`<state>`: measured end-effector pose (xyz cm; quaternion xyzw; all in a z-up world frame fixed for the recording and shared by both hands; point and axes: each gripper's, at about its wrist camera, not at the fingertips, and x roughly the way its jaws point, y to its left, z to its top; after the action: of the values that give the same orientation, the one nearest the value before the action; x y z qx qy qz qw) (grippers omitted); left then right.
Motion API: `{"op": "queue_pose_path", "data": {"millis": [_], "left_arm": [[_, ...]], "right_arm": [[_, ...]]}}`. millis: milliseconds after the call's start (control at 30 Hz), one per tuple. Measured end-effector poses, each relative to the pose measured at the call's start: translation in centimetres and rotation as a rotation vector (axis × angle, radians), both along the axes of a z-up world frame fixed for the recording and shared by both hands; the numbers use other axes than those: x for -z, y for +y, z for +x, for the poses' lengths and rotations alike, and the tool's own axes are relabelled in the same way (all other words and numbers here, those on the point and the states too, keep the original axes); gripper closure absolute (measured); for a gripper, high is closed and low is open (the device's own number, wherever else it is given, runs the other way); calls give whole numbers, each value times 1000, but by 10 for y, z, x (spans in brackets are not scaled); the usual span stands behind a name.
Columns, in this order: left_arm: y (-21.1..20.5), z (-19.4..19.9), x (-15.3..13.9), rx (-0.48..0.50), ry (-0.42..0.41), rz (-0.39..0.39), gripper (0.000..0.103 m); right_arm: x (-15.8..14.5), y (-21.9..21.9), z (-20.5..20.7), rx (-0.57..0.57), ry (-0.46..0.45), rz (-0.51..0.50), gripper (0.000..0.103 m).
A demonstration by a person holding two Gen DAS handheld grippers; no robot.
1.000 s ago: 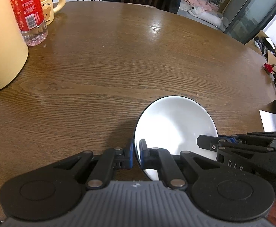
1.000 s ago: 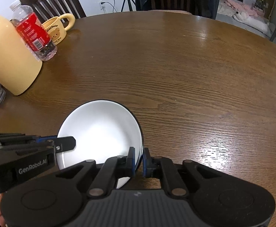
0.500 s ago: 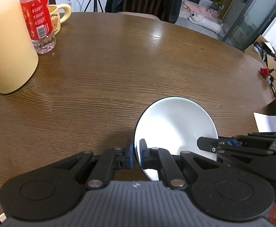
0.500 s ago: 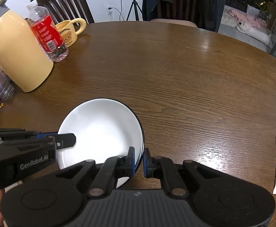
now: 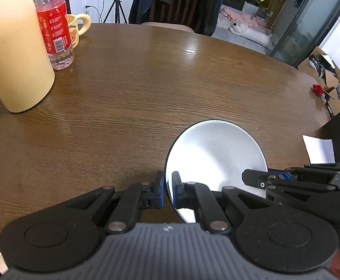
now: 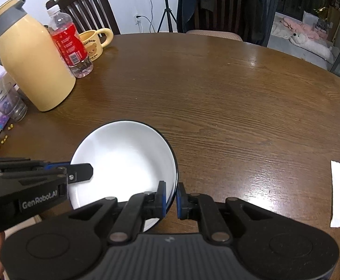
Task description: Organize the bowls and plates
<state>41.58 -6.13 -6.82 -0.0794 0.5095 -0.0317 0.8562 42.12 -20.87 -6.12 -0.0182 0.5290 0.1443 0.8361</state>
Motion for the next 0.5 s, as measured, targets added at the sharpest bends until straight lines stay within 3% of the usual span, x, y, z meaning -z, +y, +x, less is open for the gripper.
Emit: {"op": "queue_pose_path", "data": {"millis": [500], "left_arm": [[4,-33,-13,0,-24,3,96]], "right_arm": [[-17,3,-35,0,-24,1,95]]}}
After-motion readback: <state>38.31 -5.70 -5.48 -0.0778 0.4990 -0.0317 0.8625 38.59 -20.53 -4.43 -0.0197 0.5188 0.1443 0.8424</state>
